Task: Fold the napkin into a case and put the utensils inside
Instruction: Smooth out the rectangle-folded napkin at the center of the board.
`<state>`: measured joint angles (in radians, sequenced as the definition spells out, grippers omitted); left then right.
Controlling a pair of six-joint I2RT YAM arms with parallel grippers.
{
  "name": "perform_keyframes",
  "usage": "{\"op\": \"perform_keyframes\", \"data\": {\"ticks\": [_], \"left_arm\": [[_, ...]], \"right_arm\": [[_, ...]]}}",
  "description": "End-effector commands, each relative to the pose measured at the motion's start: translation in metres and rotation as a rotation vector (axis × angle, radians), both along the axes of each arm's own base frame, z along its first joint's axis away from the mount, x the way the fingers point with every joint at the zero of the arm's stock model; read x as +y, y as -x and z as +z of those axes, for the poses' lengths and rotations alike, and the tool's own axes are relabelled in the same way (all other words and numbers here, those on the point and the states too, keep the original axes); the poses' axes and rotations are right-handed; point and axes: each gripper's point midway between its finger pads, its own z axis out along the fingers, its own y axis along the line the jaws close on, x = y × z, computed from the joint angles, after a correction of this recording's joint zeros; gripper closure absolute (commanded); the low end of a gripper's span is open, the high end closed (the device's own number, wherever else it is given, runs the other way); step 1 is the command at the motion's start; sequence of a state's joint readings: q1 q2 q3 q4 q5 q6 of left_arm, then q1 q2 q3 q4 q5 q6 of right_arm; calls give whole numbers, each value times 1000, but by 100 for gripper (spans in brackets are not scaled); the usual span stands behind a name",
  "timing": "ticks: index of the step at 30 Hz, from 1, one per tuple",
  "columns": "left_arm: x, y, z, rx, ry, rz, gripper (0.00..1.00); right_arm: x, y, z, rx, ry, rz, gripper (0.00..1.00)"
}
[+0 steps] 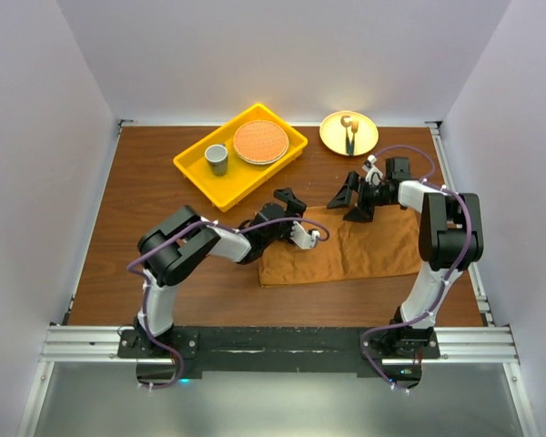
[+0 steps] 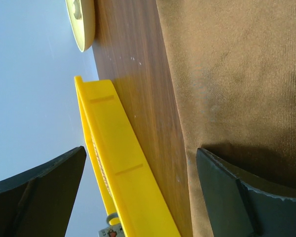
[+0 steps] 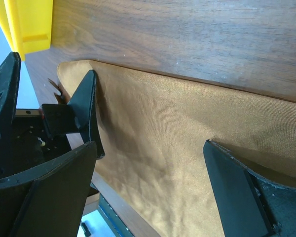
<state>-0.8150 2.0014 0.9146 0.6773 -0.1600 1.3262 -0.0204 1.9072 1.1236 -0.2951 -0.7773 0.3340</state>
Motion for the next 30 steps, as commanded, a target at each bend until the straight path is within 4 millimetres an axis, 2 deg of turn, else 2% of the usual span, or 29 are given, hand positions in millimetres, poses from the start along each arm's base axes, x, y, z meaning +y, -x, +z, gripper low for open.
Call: {"op": "perform_keyframes", "data": {"ticks": [1,5,7,15,19,23,25,26,27,28,29,30], "left_arm": [[8,6,0,-11,8,18,0],[16,12,5,10,21,30,0],[22,15,1,23,11,36,0],[45,13,4,68,21,78,0],[53,16,3,92,12,83,0],[55,17,10,90,31,84,0],[49,14,27,69,76,81,0],[39,7,48,53,124,72,0],[34,7,52,100,159,86,0],[28,3,65,119,198,96,0],[11,-8,100,110,276,86,0],[8,-6,98,186,298,106,0]], "right_arm": [[-16,4,-33,56,121,-31,4],[-20,7,-39,70,152,-31,4],[-22,7,-42,75,162,-35,4],[-24,9,-47,88,181,-33,4],[-25,10,-48,86,184,-29,4],[-23,8,-43,71,175,-25,4],[-16,4,-32,48,128,-8,4],[-13,0,-22,20,106,-2,4],[-9,-6,-8,-15,75,8,6],[-2,-9,5,-45,34,32,7],[3,-11,19,-78,17,52,8],[5,-21,36,-125,6,65,8]]}}
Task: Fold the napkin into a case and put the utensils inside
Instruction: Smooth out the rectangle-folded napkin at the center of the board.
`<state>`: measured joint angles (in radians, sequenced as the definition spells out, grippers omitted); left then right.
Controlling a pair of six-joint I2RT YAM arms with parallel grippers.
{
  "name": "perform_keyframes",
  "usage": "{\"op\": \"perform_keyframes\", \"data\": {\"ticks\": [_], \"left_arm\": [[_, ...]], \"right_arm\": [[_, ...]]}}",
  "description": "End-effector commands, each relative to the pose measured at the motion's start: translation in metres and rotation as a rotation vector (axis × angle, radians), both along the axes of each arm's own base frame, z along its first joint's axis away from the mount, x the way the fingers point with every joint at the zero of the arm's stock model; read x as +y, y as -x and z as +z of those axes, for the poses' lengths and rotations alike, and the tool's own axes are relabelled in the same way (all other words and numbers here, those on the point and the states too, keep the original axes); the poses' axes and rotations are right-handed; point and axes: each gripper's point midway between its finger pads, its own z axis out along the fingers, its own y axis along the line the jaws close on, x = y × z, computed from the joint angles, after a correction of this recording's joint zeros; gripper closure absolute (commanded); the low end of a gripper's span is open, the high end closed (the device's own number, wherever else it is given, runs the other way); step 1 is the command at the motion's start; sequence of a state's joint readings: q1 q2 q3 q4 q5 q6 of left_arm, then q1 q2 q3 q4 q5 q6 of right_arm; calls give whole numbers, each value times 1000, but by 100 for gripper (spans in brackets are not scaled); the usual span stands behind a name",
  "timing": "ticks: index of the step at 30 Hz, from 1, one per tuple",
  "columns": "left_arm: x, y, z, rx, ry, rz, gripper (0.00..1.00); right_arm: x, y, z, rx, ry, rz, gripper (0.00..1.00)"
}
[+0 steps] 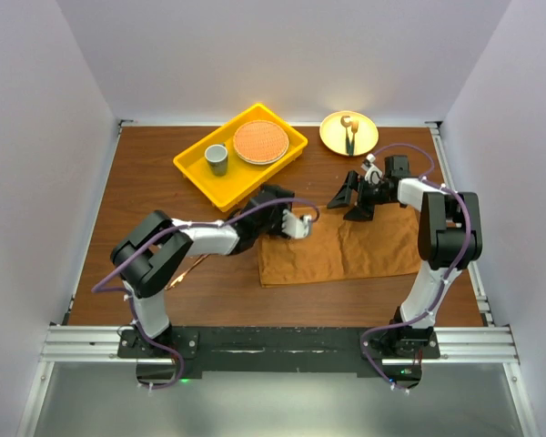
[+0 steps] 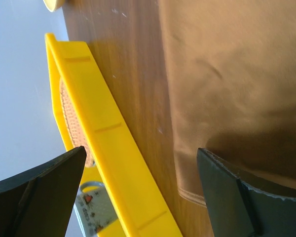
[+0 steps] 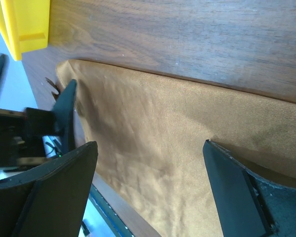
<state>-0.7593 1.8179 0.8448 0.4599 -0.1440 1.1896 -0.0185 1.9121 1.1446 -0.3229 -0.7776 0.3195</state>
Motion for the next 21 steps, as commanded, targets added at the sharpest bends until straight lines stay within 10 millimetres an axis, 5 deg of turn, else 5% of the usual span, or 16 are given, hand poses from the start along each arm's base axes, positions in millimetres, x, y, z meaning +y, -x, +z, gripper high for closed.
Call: {"op": "perform_keyframes", "data": {"ticks": [1,5,10,16,19,21], "left_arm": [[-45,-21,103,33,296,20,0],[-62,-11,149,80,424,-28,0],[-56,13,159,273,576,22,5],[-52,44,142,492,687,84,26],[-52,53,136,552,717,99,28],[-49,60,126,606,707,129,28]], "right_arm": [[7,-22,46,-153,-14,73,8],[1,-29,91,-217,45,111,9],[-34,-8,105,-264,260,162,14],[-127,23,91,-156,475,102,29],[-180,37,81,-106,611,57,33],[-199,40,74,-102,678,50,40]]}}
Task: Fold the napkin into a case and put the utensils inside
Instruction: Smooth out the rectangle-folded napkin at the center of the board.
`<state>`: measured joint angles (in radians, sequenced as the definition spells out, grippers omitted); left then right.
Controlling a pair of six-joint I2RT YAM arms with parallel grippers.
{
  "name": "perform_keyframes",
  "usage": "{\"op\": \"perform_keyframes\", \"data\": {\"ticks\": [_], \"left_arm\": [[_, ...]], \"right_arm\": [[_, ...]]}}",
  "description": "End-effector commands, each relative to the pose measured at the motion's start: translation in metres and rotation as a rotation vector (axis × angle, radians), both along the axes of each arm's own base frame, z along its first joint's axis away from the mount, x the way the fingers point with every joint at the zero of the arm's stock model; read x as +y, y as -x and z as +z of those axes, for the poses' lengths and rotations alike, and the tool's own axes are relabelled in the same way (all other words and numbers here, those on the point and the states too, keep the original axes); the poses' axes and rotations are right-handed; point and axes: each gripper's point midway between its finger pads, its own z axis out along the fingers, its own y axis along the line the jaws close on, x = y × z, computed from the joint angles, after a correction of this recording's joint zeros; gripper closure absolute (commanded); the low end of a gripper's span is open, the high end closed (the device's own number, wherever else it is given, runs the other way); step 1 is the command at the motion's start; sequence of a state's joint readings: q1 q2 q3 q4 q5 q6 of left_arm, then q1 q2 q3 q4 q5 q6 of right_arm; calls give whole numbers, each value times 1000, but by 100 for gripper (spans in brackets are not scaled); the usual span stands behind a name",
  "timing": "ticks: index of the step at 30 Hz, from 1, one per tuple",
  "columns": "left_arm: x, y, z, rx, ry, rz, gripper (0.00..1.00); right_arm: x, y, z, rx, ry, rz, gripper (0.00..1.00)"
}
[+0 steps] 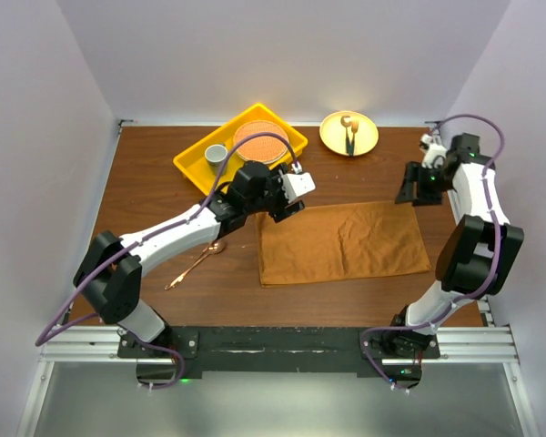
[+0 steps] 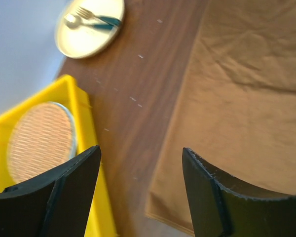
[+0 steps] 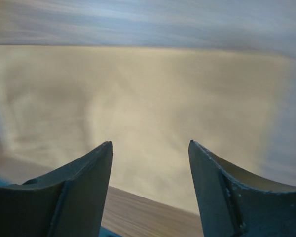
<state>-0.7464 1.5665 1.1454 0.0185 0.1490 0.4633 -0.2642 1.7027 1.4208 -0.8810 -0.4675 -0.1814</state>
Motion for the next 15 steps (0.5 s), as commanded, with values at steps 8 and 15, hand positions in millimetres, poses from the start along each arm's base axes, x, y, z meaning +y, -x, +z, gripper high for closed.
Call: {"op": "perform_keyframes", "data": {"ticks": [8,15], "left_arm": [[6,30,-11,198,16,-8,27],[3,24,-5,180,-16,-25,26]], "right_arm": [[-92,25,-37,78,389,-53,51],[-102,32,-66,138,400,-67,56]]}}
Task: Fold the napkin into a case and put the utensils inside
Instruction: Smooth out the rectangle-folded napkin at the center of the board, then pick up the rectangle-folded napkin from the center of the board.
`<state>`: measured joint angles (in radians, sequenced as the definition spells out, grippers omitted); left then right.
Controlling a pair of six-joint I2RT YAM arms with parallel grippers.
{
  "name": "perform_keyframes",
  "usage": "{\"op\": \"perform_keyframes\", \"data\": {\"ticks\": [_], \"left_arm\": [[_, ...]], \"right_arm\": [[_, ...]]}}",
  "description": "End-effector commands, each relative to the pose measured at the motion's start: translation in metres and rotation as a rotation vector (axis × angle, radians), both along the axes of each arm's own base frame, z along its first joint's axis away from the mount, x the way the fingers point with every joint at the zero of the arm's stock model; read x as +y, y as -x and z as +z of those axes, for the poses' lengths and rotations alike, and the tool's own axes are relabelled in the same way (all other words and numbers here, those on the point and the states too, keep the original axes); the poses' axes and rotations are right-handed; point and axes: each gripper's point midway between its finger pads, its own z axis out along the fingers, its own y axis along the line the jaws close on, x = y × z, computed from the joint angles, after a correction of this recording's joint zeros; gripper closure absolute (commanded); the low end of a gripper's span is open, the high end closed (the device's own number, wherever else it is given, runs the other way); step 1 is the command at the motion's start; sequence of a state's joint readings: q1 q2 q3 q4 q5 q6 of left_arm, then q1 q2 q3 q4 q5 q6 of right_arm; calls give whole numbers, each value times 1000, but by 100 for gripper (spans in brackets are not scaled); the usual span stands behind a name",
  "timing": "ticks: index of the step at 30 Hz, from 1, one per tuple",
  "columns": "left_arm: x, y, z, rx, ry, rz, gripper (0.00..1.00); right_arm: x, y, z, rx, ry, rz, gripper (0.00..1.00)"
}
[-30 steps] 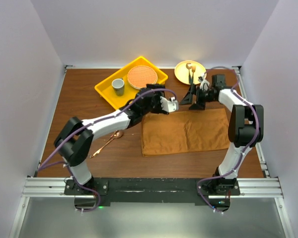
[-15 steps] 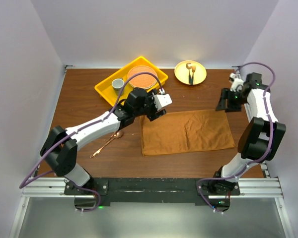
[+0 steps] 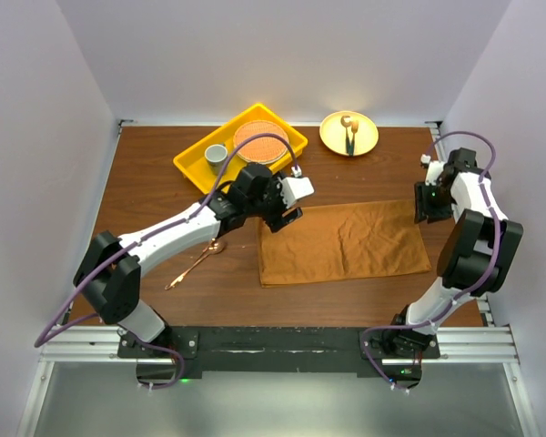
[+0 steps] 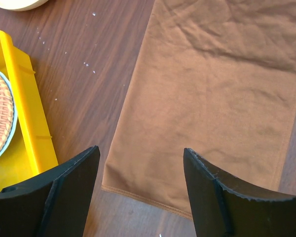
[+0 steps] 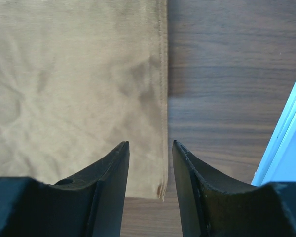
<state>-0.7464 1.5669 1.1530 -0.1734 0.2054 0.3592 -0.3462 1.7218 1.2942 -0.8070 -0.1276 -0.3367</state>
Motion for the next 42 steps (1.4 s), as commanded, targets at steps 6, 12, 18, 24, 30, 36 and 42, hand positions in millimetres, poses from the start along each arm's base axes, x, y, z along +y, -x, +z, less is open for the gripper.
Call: {"op": "perform_keyframes", "data": {"ticks": [6,12,18,24,30,36,42], "left_arm": [[-11,-11,33,-52,27,-37,25],[-15,-12,35,-57,21,-56,25],[-17,-16,34,-64,17,-60,25],[-18,-17,29,-56,11,-58,24],[-17,-19,26,-65,-4,-60,24],[-17,-25,25,-84,-18,-49,24],[-17,-28,23,-91,-29,-48,23]], "right_arm": [[-19,2,-23,27,50,-23,59],[-27,10,-43,65,32,-49,63],[-18,14,-57,93,-30,-66,65],[-9,16,-64,105,-70,-84,64],[-5,21,-70,122,-55,-77,66],[4,34,-88,164,-50,-82,81],[10,33,-87,159,-44,-84,99]]}}
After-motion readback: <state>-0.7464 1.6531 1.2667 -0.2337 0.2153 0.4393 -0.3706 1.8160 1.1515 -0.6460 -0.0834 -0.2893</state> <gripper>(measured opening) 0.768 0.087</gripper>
